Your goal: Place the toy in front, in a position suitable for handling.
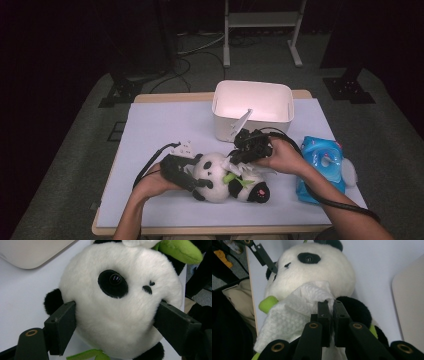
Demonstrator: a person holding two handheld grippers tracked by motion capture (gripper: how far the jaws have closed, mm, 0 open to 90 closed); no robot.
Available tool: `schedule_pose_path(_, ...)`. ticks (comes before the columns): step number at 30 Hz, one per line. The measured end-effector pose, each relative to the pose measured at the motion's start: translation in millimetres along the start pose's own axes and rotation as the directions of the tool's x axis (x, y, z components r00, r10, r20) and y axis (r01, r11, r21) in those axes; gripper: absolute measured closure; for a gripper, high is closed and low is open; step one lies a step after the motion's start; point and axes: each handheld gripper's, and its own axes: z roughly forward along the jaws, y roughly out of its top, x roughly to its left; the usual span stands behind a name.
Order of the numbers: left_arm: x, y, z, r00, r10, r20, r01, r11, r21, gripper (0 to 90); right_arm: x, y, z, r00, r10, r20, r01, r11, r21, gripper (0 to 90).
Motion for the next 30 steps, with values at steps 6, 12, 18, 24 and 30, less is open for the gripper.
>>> schedule_pose_path(6, -0.7, 1.2, 0.5, 1.0, -0.001, 0.0, 0.001, 0.9999, -0.015, 17.6, -2.2, -9.6, 1.8, 0.9998, 0.021, -0.006, -0.021, 1.0, 0.005, 86.4)
schedule_pose_path(12, -1.1, 1.9, 0.7, 1.0, -0.004, 0.002, 0.004, 0.9999, -0.012, 11.9, -5.2, -16.0, 0.6, 0.9995, 0.028, -0.016, -0.028, 1.0, -0.007, 86.7)
schedule_pose_path(18, -1.0, 1.7, -1.3, 0.9997, -0.015, 0.017, 0.016, 0.9996, -0.024, 10.3, -5.0, -23.7, -5.5, 0.9993, 0.037, -0.007, -0.037, 0.999, -0.011, 86.7)
schedule_pose_path(24, 1.0, 0.8, 3.6, 0.9975, -0.04, 0.057, 0.042, 0.9986, -0.032, 8.9, -4.3, -34.8, -12.9, 0.9987, 0.051, -0.006, -0.051, 0.998, -0.027, 86.8)
schedule_pose_path(30, -1.9, 4.2, 5.1, 0.9964, -0.026, 0.08, 0.03, 0.9984, -0.049, 9.4, -2.5, -42.4, -17.4, 0.9981, 0.061, -0.007, -0.061, 0.997, -0.037, 86.9)
